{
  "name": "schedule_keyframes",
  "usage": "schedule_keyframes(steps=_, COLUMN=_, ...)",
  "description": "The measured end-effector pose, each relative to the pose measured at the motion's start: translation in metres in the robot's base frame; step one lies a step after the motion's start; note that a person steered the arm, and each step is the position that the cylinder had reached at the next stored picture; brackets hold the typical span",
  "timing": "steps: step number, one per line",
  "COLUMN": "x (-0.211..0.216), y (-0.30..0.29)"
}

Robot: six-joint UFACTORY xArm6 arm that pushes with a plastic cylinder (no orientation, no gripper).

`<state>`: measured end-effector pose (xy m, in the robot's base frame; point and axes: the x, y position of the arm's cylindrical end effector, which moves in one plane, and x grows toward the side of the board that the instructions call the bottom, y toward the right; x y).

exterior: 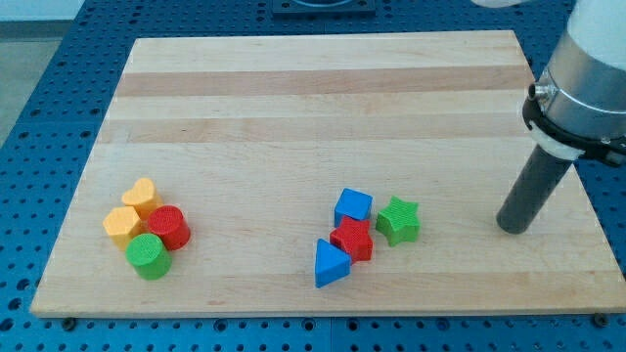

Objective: Push the green star into the cube

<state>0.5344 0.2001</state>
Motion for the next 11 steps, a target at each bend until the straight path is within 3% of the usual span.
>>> schedule_keyframes(steps=1, x=0.000, y=0.000)
schedule_keyframes(steps=3, x=0.009, y=-0.061)
schedule_keyframes(steps=6, x=0.009, y=-0.079)
schedule_keyframes(steps=8, x=0.034, y=-0.078)
schedule_keyframes(steps=11, x=0.011, y=-0.104)
